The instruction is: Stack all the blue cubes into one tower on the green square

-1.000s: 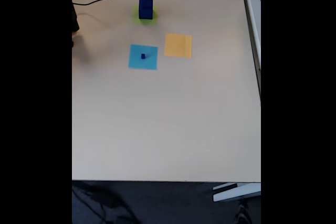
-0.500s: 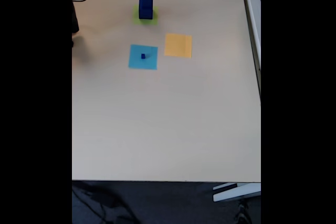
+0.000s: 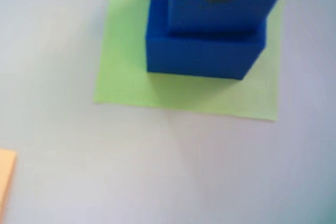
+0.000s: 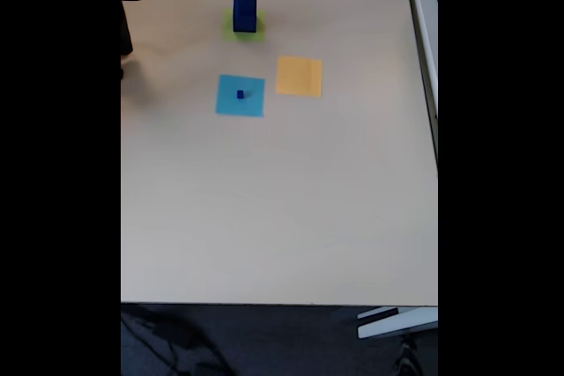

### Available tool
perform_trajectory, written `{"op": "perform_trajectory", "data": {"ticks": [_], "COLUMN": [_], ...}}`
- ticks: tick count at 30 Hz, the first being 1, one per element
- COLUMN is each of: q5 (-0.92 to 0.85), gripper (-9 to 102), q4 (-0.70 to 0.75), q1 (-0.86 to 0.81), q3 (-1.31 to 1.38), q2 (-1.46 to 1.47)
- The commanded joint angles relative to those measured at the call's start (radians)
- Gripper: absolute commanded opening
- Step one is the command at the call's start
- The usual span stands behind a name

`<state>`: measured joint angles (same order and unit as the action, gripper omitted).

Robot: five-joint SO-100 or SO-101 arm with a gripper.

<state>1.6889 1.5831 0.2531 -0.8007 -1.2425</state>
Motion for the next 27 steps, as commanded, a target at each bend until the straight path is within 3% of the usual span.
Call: {"op": "perform_trajectory", "data": {"ticks": [1,27], "q5": [-0.014,-0.054], "gripper": [0,0], "q4": [-0.018,-0.031], "q1": [0.014,0.061], "q3": [0.069,-0.032], "q2": [0.0,0.041]}}
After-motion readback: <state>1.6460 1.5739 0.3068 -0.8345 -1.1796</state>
